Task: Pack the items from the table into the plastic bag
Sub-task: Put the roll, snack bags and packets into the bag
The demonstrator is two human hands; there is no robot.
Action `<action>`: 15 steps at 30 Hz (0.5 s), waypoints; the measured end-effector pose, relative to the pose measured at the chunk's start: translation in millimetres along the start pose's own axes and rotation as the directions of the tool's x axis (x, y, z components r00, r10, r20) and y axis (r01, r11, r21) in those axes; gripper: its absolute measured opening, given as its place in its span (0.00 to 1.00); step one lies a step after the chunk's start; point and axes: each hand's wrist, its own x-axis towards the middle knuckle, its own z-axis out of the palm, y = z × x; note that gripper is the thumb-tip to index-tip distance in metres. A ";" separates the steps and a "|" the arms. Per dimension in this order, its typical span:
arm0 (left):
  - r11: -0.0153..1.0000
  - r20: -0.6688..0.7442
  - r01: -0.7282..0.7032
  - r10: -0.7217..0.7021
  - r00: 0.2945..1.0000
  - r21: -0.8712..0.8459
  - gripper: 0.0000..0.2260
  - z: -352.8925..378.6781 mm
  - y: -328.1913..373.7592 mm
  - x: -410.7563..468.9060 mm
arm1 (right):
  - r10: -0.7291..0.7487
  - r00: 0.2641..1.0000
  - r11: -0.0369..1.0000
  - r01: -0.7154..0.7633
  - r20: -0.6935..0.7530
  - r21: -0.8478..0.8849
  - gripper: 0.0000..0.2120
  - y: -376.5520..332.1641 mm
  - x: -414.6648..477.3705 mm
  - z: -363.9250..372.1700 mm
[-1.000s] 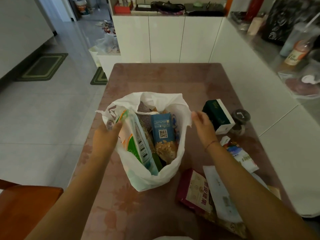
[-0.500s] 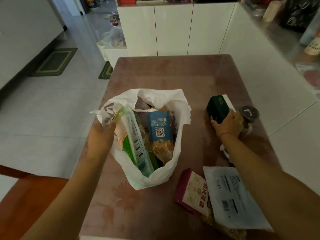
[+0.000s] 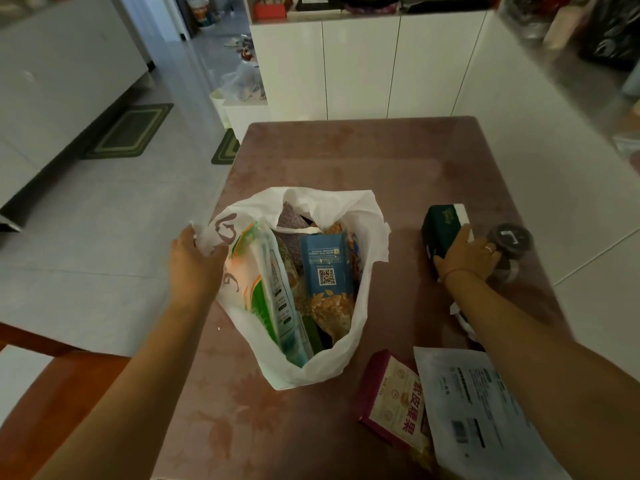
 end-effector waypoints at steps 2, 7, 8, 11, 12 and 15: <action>0.989 -0.036 -0.108 0.111 0.993 0.097 0.29 -4.5 5.1 11.8 | 0.008 1.000 0.999 -0.007 -0.011 0.046 0.41 -2.2 -8.2 0.0; 0.728 0.170 -0.501 0.483 0.859 0.467 0.19 -8.0 32.1 46.8 | 0.031 0.999 0.970 -0.022 -0.031 0.240 0.38 -7.3 -35.6 -2.2; 0.666 0.264 -0.552 0.490 0.831 0.501 0.19 -5.9 35.7 55.3 | 0.041 0.998 0.956 -0.027 -0.042 0.293 0.37 -8.4 -40.3 -6.1; 0.462 0.500 -0.652 0.419 0.758 0.601 0.22 2.4 42.7 75.9 | 0.077 0.994 0.875 -0.028 -0.082 0.483 0.36 -12.5 -52.6 -26.5; 0.376 0.553 -0.676 0.392 0.736 0.634 0.23 5.8 45.4 81.5 | 0.087 0.992 0.831 -0.020 -0.093 0.555 0.35 -14.0 -57.3 -36.6; 0.198 0.638 -0.729 0.371 0.675 0.656 0.24 16.6 50.7 97.3 | 0.080 0.991 0.609 0.036 -0.107 0.792 0.31 -21.6 -74.9 -76.2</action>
